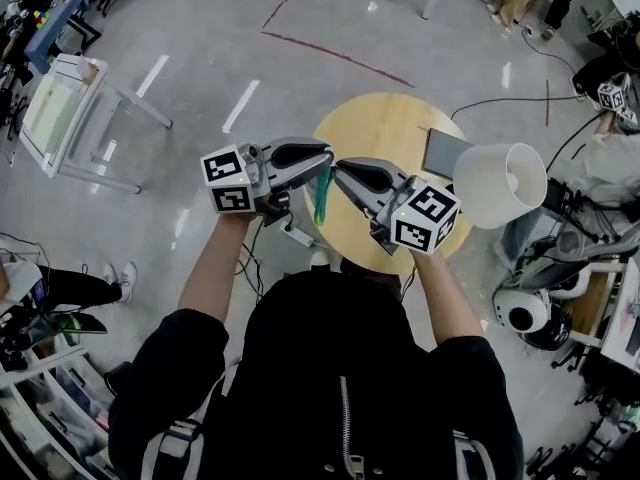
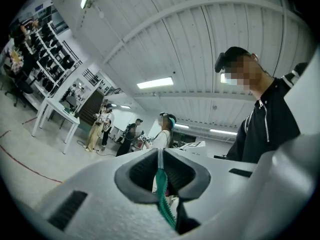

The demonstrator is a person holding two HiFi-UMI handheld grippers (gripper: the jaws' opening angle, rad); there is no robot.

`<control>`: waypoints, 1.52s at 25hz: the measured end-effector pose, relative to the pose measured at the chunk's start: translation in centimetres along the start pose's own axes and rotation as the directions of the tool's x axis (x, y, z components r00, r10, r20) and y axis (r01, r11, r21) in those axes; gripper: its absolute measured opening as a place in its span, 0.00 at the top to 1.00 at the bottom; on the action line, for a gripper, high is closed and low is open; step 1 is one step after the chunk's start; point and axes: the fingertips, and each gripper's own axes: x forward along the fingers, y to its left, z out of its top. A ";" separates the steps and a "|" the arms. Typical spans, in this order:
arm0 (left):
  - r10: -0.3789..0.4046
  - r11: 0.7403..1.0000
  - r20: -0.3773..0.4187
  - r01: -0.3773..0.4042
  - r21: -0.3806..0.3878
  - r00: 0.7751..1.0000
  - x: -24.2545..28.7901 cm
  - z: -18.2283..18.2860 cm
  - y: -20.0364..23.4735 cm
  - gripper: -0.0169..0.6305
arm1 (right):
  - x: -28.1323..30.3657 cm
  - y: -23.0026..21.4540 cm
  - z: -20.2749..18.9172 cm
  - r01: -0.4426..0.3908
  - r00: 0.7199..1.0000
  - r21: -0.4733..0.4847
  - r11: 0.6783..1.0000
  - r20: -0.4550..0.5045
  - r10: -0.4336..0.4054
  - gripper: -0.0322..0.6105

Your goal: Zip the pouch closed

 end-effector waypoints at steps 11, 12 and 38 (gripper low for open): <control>0.068 0.997 0.011 -0.068 0.045 0.998 0.4 -0.5 1.0 0.92 | -0.4 -1.2 -0.5 0.120 0.993 -0.083 0.989 -0.007 -0.121 0.89; 0.073 0.996 0.020 -0.074 0.042 0.997 0.4 -0.4 1.2 0.92 | -0.5 -1.3 -0.6 0.126 0.992 -0.089 0.988 -0.009 -0.128 0.89; 0.119 0.993 0.098 -0.120 0.004 0.988 -0.1 1.3 2.7 0.92 | -2.7 -2.4 -2.3 0.163 0.985 -0.095 0.982 -0.042 -0.167 0.89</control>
